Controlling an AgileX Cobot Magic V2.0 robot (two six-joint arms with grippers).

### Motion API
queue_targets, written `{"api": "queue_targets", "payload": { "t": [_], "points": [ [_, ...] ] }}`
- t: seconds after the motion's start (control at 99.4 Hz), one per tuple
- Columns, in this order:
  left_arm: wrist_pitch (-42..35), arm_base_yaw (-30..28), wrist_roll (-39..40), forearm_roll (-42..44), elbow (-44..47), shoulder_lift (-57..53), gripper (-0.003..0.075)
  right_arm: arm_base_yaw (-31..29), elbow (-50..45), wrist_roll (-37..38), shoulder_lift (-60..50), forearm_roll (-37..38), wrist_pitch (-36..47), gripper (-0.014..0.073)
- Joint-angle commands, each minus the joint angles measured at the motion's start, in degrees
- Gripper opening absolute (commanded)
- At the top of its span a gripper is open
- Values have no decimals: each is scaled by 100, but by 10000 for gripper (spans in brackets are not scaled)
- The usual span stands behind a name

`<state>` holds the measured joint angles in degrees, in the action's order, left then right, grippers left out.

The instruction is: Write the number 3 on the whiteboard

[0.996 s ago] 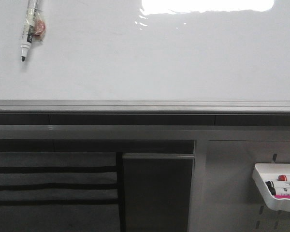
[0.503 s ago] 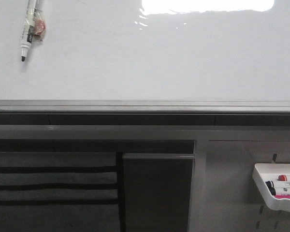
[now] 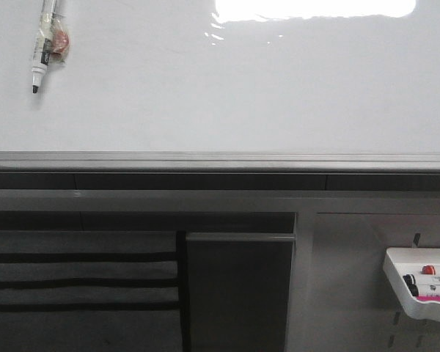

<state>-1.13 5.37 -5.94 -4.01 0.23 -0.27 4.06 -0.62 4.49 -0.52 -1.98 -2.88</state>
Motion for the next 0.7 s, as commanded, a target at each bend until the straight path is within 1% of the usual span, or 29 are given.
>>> {"api": "queue_targets", "payload": {
  "t": [0.0,0.171,0.392,0.463,0.533,0.584,0.654,0.694],
  "points": [
    [-472,8,54,4,52,-155,-20,-22,-144,-3,-83,-26,497,-68],
    [-472,8,54,4,52,-155,-20,-22,-144,-3,-83,-26,560,-68],
    [-510,8,54,4,52,-155,-20,-22,-132,-3,-83,-26,835,-68],
    [-822,8,54,4,29,-155,-20,-22,14,-3,-83,-26,826,-68],
    [-1061,8,196,-169,-92,-155,-20,-22,300,-3,-83,-26,665,-68],
    [-1018,8,290,-259,-260,-155,-20,-22,554,-3,-70,-26,456,-68],
    [-658,8,303,-259,-670,-130,-20,-22,1075,-3,44,-26,34,-68],
    [-282,8,303,-259,-986,-59,-20,-22,1415,-3,167,-26,-248,-68]
  ]
}}
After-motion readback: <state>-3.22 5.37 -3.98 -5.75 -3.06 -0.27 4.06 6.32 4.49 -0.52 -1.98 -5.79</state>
